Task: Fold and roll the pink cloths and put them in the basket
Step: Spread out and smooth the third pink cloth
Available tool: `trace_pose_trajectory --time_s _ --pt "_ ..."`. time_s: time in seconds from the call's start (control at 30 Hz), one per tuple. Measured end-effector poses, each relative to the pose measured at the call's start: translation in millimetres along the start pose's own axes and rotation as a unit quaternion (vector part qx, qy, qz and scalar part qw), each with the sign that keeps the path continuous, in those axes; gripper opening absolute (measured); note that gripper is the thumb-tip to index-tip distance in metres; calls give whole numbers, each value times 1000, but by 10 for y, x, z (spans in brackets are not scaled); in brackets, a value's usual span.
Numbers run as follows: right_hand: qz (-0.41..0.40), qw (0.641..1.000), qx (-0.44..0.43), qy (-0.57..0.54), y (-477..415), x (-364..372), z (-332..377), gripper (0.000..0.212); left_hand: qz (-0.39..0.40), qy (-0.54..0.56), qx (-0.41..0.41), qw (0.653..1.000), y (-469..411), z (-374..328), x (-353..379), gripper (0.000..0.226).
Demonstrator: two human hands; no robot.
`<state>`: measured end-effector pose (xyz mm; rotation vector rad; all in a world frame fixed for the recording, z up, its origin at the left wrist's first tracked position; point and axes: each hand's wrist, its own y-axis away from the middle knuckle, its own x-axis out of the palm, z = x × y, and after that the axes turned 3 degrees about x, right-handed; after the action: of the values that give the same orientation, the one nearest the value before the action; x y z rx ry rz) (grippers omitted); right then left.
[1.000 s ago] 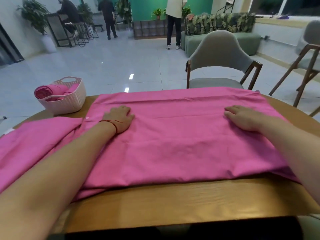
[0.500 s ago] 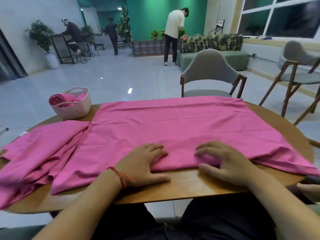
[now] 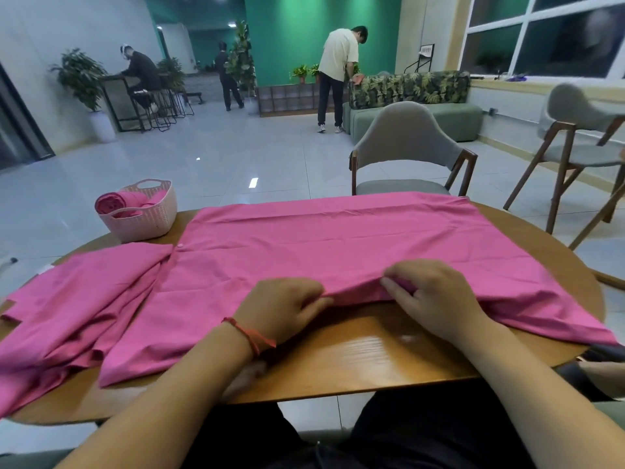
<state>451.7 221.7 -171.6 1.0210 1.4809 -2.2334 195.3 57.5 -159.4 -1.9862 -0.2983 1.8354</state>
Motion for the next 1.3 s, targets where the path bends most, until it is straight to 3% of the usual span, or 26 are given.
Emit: trace_pose_trajectory --time_s 0.17,0.3,0.4,0.47,0.57,0.67,0.77,0.9,1.07,1.3 --pt "-153 985 -24 73 -10 100 68 14 16 97 -85 992 -591 197 -386 30" --pt "-74 992 -74 76 132 217 150 20 93 116 -130 980 -920 490 -311 23" --pt "-32 995 -41 81 146 246 122 24 194 82 -166 964 -934 659 -38 29" --pt "-17 996 -18 85 141 261 98 24 220 97 -182 954 -889 777 64 34" --pt "-7 996 -18 92 131 291 78 24 206 152 -212 943 -844 951 41 40" --pt "-20 994 -36 103 92 304 118 25 249 78 -235 936 -818 1136 58 40" --pt "-25 990 -64 120 25 345 158 23 316 38 -240 917 -797 1213 78 55" --pt "-32 989 -60 132 -22 372 126 8 336 32 -244 909 -816 1205 62 67" --pt "-47 996 -32 75 66 247 146 6 344 45 -244 906 -804 1240 104 88" --pt "-45 997 38 -56 250 -213 110 5 330 22 -231 915 -779 1298 198 57"
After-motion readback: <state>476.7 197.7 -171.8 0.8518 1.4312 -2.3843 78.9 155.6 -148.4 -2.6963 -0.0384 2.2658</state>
